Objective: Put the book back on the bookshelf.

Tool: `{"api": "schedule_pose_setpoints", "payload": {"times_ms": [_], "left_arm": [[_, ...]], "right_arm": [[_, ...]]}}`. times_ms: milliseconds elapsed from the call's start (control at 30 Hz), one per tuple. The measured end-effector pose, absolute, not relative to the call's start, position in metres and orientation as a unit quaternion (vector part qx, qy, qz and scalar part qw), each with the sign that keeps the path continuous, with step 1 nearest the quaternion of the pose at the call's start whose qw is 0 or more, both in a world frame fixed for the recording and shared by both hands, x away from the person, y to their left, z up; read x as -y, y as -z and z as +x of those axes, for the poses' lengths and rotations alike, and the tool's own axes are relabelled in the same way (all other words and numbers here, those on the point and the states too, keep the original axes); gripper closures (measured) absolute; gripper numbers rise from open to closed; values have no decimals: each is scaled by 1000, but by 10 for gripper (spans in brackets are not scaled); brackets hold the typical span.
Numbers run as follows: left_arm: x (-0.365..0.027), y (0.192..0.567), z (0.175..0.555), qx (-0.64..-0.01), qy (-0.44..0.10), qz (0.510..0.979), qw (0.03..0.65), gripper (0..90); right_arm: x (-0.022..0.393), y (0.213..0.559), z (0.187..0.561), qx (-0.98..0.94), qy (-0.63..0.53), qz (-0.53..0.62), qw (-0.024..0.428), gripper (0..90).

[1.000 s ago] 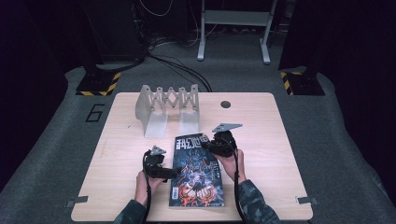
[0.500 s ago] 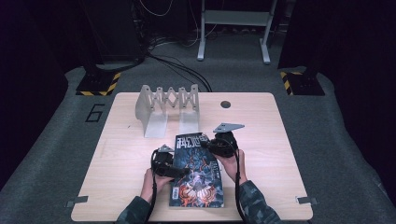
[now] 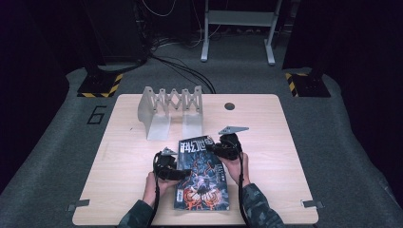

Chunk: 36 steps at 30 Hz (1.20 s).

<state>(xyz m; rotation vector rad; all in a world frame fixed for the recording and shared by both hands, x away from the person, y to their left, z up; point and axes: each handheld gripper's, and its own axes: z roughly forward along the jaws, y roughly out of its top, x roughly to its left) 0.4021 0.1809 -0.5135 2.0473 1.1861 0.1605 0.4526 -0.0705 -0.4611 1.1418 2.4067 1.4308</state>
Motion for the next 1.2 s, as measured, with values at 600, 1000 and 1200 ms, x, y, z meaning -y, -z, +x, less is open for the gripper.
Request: {"api": "schedule_pose_setpoints", "payload": {"times_ms": [600,1000,1200], "left_arm": [[-177,514,396,-462,-100,802,365,436],[-185,513,404,-451,-48,808,377,361],[-185,512,411,-443,-36,814,374,290]], "right_arm": [[92,493,452,-801,-363,476,-6,621],[98,503,444,-811,-349,470,13,707],[101,505,445,-810,-358,464,12,730]]}}
